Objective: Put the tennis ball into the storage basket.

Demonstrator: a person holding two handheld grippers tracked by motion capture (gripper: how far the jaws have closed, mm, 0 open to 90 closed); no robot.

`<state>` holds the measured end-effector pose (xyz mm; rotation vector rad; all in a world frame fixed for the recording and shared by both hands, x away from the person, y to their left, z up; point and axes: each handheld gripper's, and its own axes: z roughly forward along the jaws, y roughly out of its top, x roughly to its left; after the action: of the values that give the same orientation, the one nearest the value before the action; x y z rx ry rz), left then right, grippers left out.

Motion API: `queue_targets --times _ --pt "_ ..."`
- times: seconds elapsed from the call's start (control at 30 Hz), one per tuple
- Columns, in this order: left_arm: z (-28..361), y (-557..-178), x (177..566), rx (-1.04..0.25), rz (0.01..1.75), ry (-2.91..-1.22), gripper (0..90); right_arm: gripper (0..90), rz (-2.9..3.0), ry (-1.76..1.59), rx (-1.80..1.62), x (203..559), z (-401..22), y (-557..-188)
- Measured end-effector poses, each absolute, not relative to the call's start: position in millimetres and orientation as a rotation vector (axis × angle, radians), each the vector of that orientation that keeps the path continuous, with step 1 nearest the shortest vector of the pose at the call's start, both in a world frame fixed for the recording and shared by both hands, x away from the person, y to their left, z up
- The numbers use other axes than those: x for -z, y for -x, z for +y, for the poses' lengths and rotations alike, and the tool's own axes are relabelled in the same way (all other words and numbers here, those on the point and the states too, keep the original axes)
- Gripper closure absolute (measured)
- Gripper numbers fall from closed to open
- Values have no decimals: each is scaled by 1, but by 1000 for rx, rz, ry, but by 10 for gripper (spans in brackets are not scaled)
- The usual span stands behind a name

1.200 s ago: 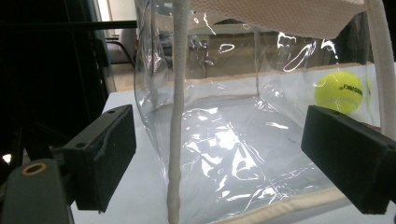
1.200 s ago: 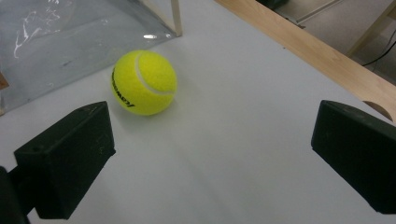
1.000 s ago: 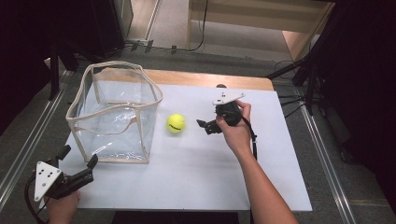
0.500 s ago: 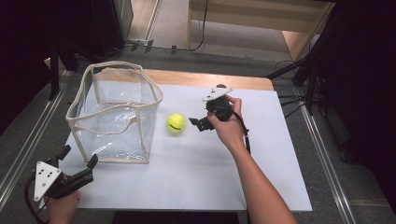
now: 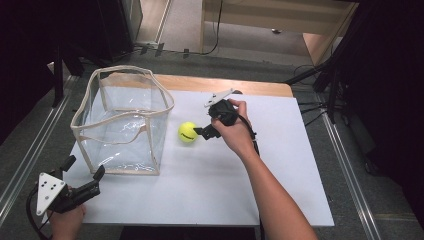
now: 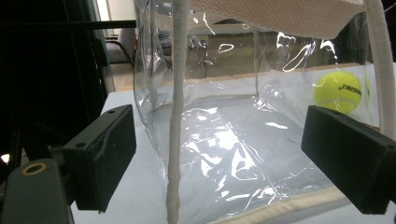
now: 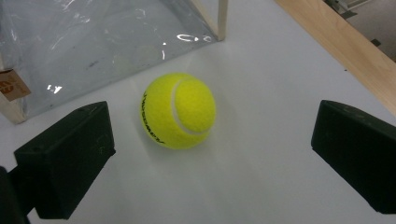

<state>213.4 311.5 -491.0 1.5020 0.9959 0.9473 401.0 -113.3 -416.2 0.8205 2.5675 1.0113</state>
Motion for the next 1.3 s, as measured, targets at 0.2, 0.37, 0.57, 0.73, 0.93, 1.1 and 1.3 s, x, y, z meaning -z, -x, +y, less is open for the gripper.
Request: queue_targets --times 0.2,0.37,0.57,0.73,0.93,1.1,1.3 --pt "311 -213 491 -948 995 -1500 104 0 2643 -787 -965 420 -100 -408" --pt "312 -213 491 -945 996 -1503 103 23 2681 -776 -927 423 -90 -413" --pt "312 -213 491 -943 996 -1499 104 23 2729 -759 -899 424 -80 -419" --pt "311 -213 491 -941 996 -1495 103 23 2766 -763 -851 426 -73 -423" --pt "312 -213 491 -942 996 -1498 104 23 2798 -778 -789 430 -66 -429" --pt "312 -213 491 -942 995 -1499 104 23 2827 -762 -751 435 -59 -435" --pt "312 -214 491 -939 994 -1495 104 24 2857 -782 -703 439 -50 -439"
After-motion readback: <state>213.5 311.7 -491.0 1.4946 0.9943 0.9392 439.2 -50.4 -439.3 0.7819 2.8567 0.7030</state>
